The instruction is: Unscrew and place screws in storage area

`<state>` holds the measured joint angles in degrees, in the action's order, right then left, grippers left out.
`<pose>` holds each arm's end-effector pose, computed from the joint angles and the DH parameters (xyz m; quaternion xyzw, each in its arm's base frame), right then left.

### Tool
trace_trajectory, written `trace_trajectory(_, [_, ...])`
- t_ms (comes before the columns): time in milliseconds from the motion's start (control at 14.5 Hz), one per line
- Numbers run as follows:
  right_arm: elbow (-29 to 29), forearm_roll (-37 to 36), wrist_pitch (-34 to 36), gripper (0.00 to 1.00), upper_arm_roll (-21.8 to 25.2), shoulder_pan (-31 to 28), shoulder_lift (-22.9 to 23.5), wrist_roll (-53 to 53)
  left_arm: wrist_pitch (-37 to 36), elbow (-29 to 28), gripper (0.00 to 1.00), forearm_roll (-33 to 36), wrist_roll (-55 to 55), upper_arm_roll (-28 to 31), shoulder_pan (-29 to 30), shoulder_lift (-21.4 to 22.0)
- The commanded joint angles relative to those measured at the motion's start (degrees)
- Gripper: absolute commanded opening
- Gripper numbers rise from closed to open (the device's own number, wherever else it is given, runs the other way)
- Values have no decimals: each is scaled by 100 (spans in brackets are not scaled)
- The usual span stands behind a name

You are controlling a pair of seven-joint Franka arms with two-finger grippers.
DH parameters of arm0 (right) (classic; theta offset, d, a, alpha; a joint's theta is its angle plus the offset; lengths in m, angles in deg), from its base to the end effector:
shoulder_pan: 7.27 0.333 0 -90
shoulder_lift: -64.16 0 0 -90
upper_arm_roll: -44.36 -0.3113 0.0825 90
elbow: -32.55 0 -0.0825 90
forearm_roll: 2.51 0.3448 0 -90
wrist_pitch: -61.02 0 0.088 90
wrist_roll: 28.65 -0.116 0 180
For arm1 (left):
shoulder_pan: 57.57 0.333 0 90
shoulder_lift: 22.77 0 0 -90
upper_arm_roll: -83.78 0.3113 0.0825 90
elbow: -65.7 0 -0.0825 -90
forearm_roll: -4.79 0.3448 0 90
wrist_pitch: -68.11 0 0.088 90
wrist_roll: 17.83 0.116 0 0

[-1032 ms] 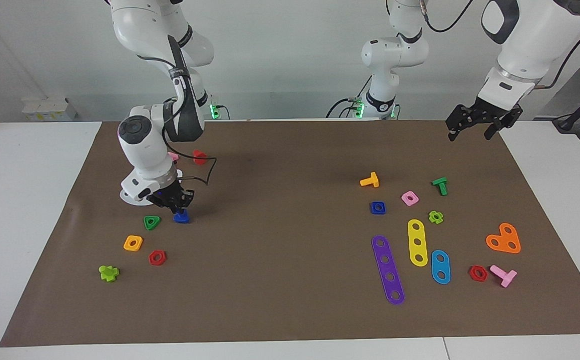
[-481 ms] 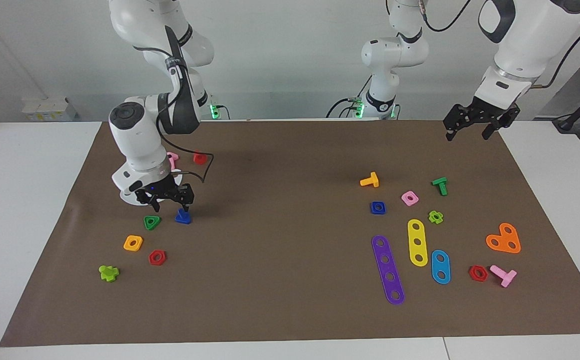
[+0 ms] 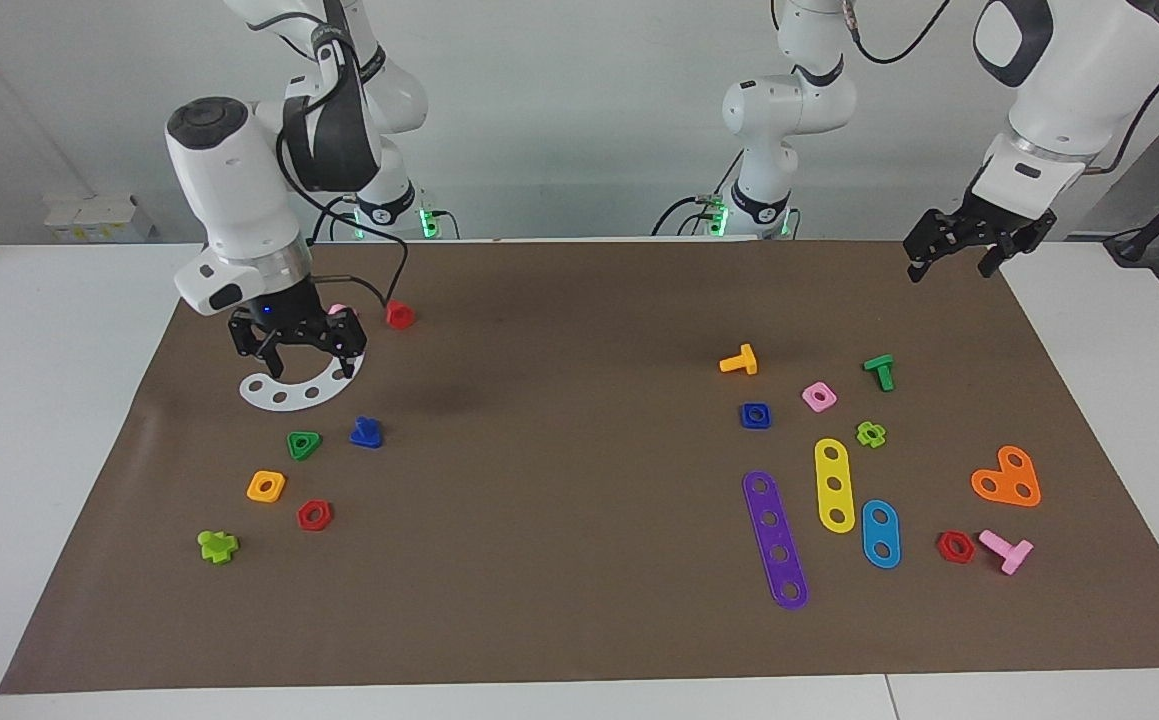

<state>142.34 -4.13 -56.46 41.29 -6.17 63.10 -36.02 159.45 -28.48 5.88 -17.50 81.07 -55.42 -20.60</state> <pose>0.5331 0.0373 0.5119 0.9967 -0.0223 0.0772 0.0058 0.5048 -0.0032 0.6005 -0.9999 0.0080 0.0058 0.0104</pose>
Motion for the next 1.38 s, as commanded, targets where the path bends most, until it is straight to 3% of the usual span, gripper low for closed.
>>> trace_trajectory(0, [-527, 92, 794, 100, -36, -58, -70, 95, 68, -188, 100, 103, -59, -37, 40, 161])
trace_trajectory(344, [-1381, 100, 1771, 100, -44, -66, 10, 113, 68, -188, 100, 103, -59, -37, 40, 161])
trace_trajectory(688, [-1478, 118, 2167, 100, -53, -49, -69, 113, 68, -188, 100, 103, -59, -37, 40, 161])
trace_trajectory(1307, [-1355, 136, 2159, 100, -44, -40, -166, 78, 68, -188, 100, 103, -59, -37, 40, 161])
